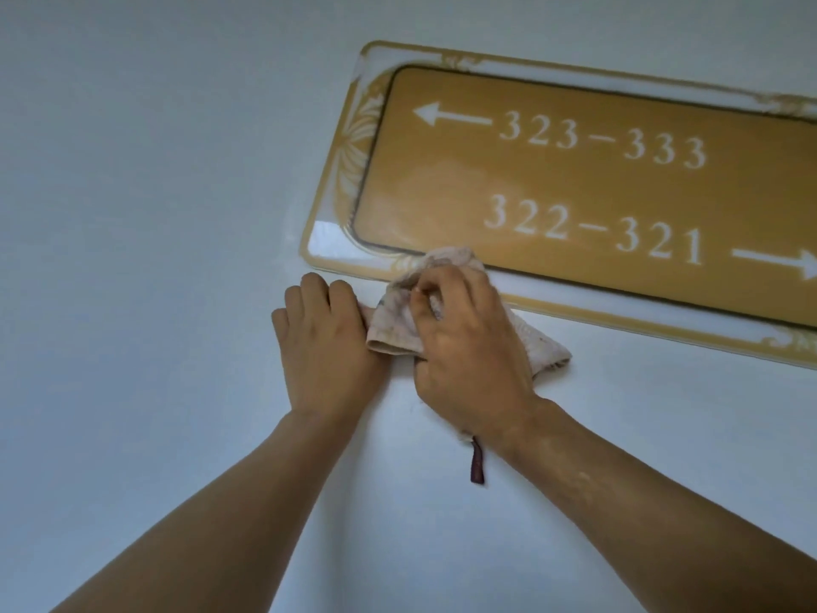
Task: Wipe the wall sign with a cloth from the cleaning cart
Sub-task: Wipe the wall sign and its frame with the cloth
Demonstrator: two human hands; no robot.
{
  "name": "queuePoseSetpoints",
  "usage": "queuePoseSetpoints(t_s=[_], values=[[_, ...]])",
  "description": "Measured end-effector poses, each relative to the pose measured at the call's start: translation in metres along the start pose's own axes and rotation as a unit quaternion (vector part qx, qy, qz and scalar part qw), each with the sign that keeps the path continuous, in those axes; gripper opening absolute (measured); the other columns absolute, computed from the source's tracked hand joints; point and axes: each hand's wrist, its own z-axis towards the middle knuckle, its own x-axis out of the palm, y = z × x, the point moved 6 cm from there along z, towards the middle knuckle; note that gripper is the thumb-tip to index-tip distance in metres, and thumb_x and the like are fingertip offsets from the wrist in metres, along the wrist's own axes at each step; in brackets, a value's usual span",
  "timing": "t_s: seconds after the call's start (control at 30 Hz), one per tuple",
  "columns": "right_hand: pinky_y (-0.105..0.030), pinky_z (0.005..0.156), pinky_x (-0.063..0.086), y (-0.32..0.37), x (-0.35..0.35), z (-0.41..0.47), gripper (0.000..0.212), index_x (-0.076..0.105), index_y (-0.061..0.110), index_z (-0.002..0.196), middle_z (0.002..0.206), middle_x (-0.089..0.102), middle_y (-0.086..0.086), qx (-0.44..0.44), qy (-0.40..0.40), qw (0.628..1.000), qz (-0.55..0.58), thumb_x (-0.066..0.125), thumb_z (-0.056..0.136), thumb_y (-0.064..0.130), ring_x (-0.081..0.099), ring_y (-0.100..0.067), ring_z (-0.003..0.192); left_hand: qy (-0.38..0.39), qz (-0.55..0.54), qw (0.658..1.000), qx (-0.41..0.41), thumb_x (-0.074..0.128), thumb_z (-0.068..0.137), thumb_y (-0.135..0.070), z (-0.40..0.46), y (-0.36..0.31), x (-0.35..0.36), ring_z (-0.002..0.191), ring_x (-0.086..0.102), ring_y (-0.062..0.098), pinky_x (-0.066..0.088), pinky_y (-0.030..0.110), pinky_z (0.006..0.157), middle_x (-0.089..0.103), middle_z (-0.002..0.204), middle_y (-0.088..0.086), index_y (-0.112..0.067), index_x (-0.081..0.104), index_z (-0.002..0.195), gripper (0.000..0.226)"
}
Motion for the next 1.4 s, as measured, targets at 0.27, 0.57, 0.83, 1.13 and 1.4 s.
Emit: queuePoseSetpoints(t_s=[0.27,0.57,0.83,1.13,1.4], values=[[-0.045,0.107,0.038,0.001,-0.002,-0.002,0.054,0.069,-0.006,0.113,0.122,0.056,-0.018,0.011,-0.044,0.998,0.045,0.05,0.082,0.034,0.043,-0.034,0.122,-0.047,-0.009,0.999,-0.014,0.048,0.086,-0.007,0.0,0.004,-0.008,0.071,0.041,0.03,0.028,0.042,0.063,0.045,0.076,0.014,-0.013,0.042,0.074,0.015],[-0.038,0.106,0.041,-0.002,0.002,0.002,0.037,0.071,-0.002,0.111,0.12,0.057,-0.012,0.007,-0.082,0.995,0.054,0.057,0.088,0.023,0.046,-0.029,0.121,-0.018,-0.009,0.984,0.176,0.046,0.083,-0.016,0.007,0.015,-0.015,0.066,0.043,0.03,0.025,0.037,0.062,0.047,0.073,0.013,-0.01,0.046,0.072,0.012],[-0.038,0.104,0.043,0.0,0.005,0.006,0.031,0.071,-0.002,0.113,0.118,0.06,-0.011,0.024,-0.115,0.991,0.063,0.056,0.092,0.016,0.049,-0.03,0.119,0.005,-0.015,0.997,0.08,0.046,0.078,-0.019,0.071,0.123,-0.04,0.116,0.046,0.039,0.033,0.048,0.1,0.048,0.126,0.019,-0.002,0.05,0.116,0.042],[-0.025,0.106,0.035,0.012,0.009,0.026,0.02,0.072,0.002,0.107,0.114,0.062,-0.006,0.033,-0.139,0.984,0.107,0.062,0.089,0.005,0.05,-0.024,0.114,0.078,0.0,0.987,0.139,0.031,0.087,-0.033,0.125,0.092,-0.014,0.153,0.013,0.025,0.007,0.047,0.124,0.024,0.163,0.011,-0.007,0.03,0.151,0.069],[-0.027,0.106,0.035,0.02,0.01,0.039,0.016,0.071,0.009,0.101,0.11,0.064,-0.001,0.019,-0.119,0.987,0.104,0.058,0.092,0.013,0.047,-0.021,0.112,0.079,0.001,0.989,0.125,0.023,0.088,-0.036,0.124,0.097,-0.005,0.154,0.007,0.024,0.006,0.048,0.125,0.016,0.166,0.009,-0.011,0.023,0.155,0.072]])
